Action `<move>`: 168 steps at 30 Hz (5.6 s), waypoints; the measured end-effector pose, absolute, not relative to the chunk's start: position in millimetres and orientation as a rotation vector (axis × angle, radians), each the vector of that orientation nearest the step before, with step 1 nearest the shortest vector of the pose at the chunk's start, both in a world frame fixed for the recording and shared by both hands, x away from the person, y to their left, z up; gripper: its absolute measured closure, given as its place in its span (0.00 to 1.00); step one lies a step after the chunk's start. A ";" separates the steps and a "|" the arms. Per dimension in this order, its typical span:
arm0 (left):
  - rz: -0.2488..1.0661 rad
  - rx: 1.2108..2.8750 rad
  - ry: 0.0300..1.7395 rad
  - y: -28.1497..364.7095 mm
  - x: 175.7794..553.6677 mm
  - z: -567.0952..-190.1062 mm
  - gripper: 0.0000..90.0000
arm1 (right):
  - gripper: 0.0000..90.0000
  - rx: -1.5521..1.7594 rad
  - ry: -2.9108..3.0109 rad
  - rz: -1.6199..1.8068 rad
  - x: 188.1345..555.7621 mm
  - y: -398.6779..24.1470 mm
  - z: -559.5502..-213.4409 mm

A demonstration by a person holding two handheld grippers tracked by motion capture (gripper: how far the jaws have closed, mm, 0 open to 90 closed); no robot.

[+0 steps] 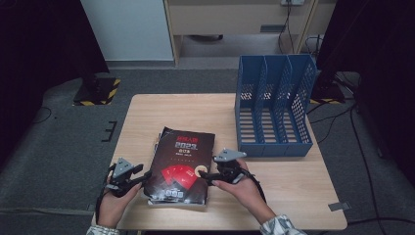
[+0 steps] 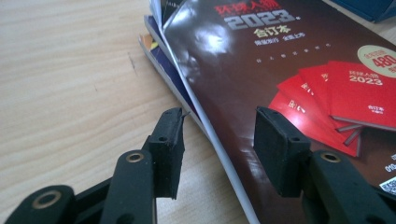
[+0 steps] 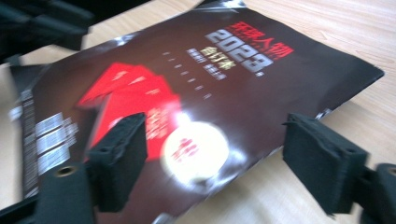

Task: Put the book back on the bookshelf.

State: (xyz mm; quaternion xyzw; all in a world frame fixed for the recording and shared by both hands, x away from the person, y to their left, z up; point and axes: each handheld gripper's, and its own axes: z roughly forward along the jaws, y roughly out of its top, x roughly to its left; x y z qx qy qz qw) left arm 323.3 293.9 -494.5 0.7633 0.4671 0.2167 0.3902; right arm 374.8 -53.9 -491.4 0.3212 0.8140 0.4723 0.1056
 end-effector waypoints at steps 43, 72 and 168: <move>0.472 1.980 1.147 283.7 317.1 -505.3 0.56 | 0.26 1.107 2.389 1.683 373.7 -48.6 -517.4; 0.423 1.945 1.178 286.6 316.8 -507.0 0.55 | 0.25 1.050 2.566 1.667 394.4 -28.2 -518.1; 0.380 1.731 1.075 269.8 357.9 -486.8 0.19 | 0.96 0.814 2.150 1.642 416.0 -15.8 -395.3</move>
